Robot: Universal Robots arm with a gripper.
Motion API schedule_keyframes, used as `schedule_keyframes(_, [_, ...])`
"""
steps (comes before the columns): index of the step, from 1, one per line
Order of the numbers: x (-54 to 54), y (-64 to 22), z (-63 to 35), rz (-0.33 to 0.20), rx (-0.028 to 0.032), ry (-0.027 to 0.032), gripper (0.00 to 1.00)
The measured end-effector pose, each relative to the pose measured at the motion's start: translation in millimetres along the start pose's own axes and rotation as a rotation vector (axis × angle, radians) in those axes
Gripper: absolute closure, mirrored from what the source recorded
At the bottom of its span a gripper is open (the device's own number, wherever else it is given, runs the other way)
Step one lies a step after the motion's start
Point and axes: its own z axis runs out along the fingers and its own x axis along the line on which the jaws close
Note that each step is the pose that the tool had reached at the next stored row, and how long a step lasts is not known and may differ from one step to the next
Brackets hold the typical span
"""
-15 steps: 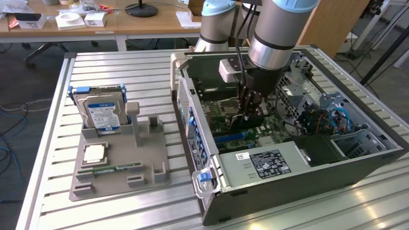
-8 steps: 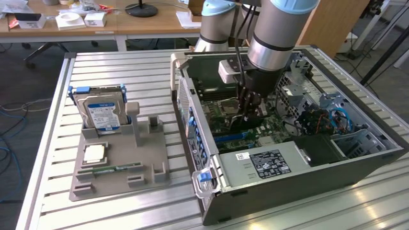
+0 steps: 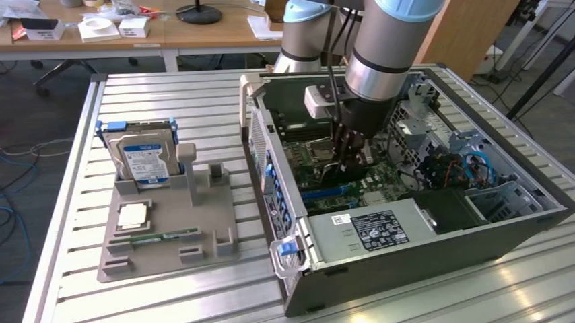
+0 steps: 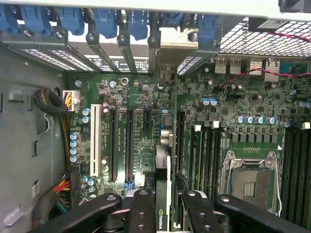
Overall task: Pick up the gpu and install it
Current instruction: 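Insert the gpu into the slot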
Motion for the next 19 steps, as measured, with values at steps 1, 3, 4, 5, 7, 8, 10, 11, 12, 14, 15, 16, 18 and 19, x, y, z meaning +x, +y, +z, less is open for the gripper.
schedule_keyframes(1, [0.0, 0.1, 0.6, 0.000, 0.0000, 0.0000, 0.74])
schedule_keyframes(3, [0.0, 0.2, 0.7, 0.000, -0.0001, 0.0002, 0.74])
schedule_keyframes(4, [0.0, 0.2, 0.7, 0.000, -0.0001, 0.0002, 0.74])
schedule_keyframes(5, [0.0, 0.3, 0.7, 0.000, -0.0001, 0.0002, 0.74])
schedule_keyframes(7, [0.0, 0.3, 1.9, 0.000, 0.0001, -0.0004, 0.74])
schedule_keyframes(8, [0.0, 0.3, 2.6, 0.000, 0.0001, -0.0002, 0.74])
schedule_keyframes(10, [0.1, 0.3, 3.2, 0.000, -0.0001, 0.0001, 0.74])
schedule_keyframes(11, [0.1, 0.4, 3.1, 0.000, -0.0001, 0.0002, 0.74])
schedule_keyframes(12, [0.1, 0.4, 3.2, 0.000, -0.0001, 0.0002, 0.74])
schedule_keyframes(14, [0.0, 1.2, 3.3, 0.000, 0.0001, -0.0001, 0.74])
schedule_keyframes(15, [0.0, 1.7, 3.4, 0.000, 0.0001, -0.0001, 0.74])
schedule_keyframes(16, [0.0, 1.8, 3.5, 0.000, 0.0000, -0.0001, 0.74])
schedule_keyframes(18, [0.1, 1.9, 4.6, 0.000, 0.0000, -0.0001, 0.74])
schedule_keyframes(19, [0.1, 2.1, 5.5, 0.000, 0.0000, -0.0002, 0.74])
